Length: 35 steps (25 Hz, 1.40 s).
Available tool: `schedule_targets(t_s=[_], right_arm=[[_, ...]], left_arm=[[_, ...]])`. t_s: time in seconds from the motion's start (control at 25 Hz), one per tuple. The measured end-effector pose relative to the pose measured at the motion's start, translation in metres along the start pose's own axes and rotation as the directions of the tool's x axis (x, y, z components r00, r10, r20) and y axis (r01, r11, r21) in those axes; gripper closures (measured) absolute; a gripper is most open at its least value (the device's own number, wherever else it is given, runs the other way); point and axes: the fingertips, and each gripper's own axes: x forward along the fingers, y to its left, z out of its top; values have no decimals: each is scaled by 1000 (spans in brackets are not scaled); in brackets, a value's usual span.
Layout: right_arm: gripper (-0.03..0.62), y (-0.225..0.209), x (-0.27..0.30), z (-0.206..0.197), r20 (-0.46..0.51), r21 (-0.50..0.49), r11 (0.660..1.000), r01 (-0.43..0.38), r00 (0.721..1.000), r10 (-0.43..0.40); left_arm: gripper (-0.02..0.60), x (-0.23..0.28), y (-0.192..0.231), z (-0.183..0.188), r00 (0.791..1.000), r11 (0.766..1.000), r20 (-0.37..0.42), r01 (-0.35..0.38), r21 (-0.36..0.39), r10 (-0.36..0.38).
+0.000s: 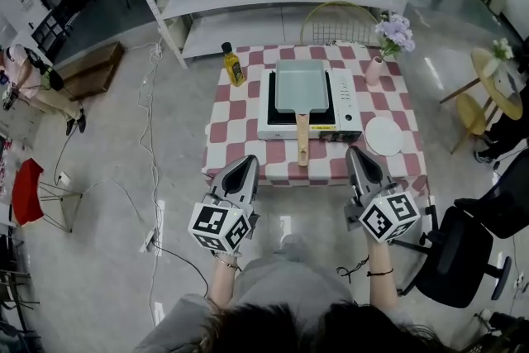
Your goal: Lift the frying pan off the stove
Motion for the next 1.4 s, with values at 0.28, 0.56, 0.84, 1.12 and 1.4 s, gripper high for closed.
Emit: schedule_targets(t_s=[0.28, 0.56, 0.84, 1.12, 1.4], right_arm=[[572, -11, 22, -2, -5, 12, 1000, 20, 1000, -20], [572, -10, 41, -8, -7, 37, 999, 25, 1000, -25], [572, -12, 55, -22, -40, 52, 998, 21, 999, -19], [572, -15, 62, -29, -70, 85, 996, 22, 997, -16], [572, -30, 76, -37, -117, 110, 994, 7, 993, 6]], left_arm=[[555, 21, 13, -1, 1000, 1000, -14, 26, -4, -26], [555, 33, 25, -5, 998, 998, -36, 56, -11, -56], [555, 42, 26, -19, 993, 996, -76, 83, -39, -86], [555, 44, 26, -30, 989, 994, -121, 81, -75, -90], [555, 58, 27, -43, 983, 991, -167, 61, -117, -80]])
